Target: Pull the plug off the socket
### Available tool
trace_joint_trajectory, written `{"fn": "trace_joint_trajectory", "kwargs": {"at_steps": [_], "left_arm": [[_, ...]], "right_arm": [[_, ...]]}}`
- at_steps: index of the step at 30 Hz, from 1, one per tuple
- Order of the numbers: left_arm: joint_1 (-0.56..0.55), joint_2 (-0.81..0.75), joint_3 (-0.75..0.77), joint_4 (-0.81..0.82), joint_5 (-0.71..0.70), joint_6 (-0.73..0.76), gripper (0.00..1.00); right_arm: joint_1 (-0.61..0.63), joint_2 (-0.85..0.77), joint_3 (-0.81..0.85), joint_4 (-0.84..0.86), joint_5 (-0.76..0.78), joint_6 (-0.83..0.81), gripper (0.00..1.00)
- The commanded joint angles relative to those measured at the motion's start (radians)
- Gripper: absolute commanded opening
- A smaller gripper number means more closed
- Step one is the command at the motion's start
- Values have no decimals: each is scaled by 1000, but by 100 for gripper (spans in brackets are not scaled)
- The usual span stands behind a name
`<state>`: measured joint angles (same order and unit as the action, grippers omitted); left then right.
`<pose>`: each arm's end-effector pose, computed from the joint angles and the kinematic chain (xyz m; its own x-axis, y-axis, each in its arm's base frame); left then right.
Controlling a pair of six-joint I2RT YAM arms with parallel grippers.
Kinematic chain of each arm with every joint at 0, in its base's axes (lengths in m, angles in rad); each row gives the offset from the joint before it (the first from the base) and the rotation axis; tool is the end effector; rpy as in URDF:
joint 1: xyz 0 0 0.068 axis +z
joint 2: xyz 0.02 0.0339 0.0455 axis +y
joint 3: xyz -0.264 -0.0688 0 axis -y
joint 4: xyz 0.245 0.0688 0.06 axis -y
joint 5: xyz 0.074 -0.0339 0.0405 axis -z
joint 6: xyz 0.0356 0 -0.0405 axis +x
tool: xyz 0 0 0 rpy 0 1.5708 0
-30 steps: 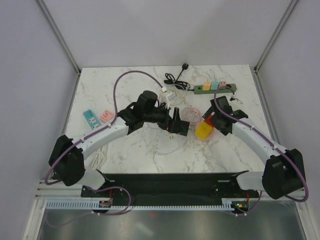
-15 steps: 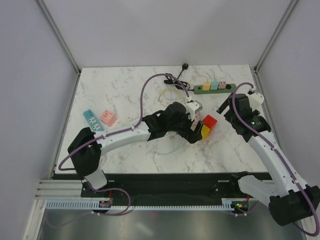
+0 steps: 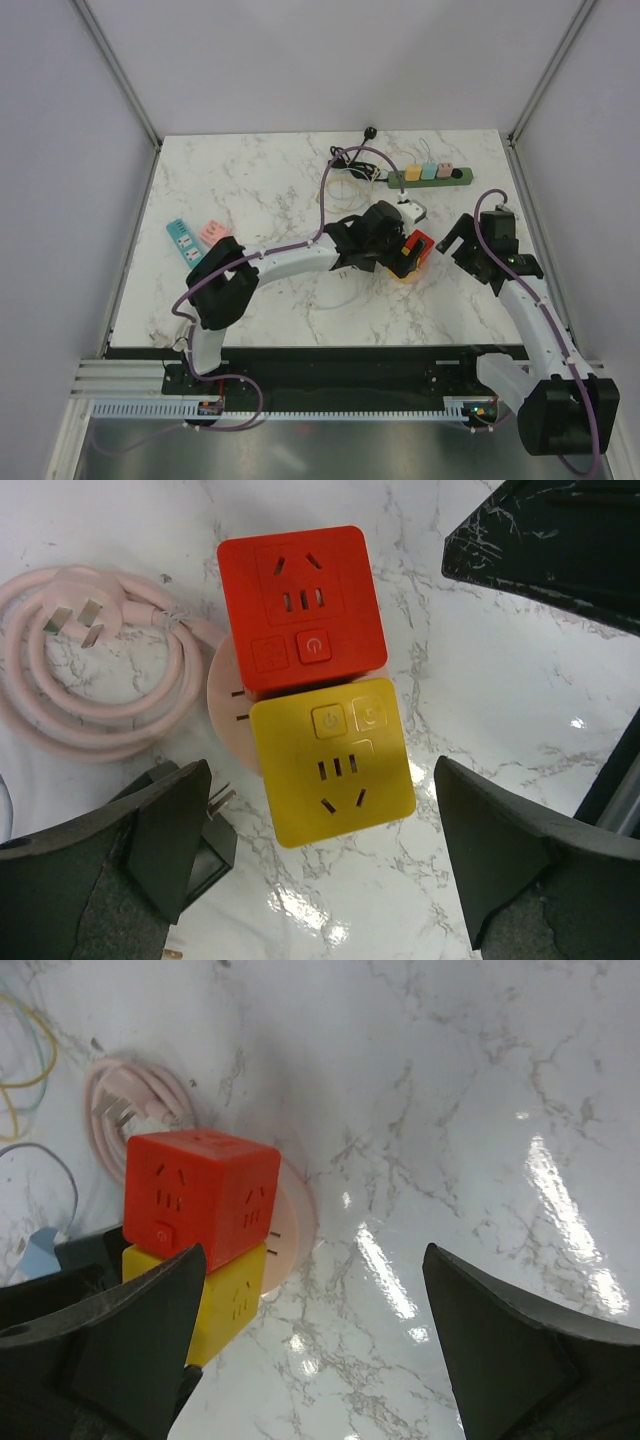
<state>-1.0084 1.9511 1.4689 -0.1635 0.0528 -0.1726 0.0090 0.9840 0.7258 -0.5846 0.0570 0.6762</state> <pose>0.2386 -0.3820 0.2323 -0.4650 0.4162 -0.7814 0.7993 0.5769 -0.1685 0.1989 -0.0002 0.2470 -0.5641 0.6198 -0.5456 0.4897 0.7831 0.3832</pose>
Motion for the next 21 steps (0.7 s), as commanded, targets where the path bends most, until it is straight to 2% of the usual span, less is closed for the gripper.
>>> {"fn": "trace_joint_trajectory", "kwargs": {"at_steps": [1,8,11,14,15,17,18,20,21], "left_arm": [[-13,46,59,16,-28,68,100],[-25,118,100,-7,-50,76,99],[-25,141,117,-13,-41,81,93],[-25,154,128,-27,-50,82,77],[-25,157,130,-30,-50,82,64],[-22,152,133,-42,-51,81,50],[-21,149,131,-45,-50,78,36],[-15,138,131,-48,-12,71,17],[-13,128,131,-53,-2,59,2]], "right_arm": [[-32,-31,-6,112,-138,-47,98],[-49,-33,-11,124,-138,-64,98],[-57,-30,-25,129,-143,-69,98],[-64,-38,-37,131,-149,-73,96],[-64,-47,-42,131,-151,-75,94],[-67,-60,-58,138,-164,-79,91],[-67,-70,-66,143,-174,-82,88],[-67,-74,-92,161,-222,-95,84],[-67,-73,-101,169,-241,-98,79]]}}
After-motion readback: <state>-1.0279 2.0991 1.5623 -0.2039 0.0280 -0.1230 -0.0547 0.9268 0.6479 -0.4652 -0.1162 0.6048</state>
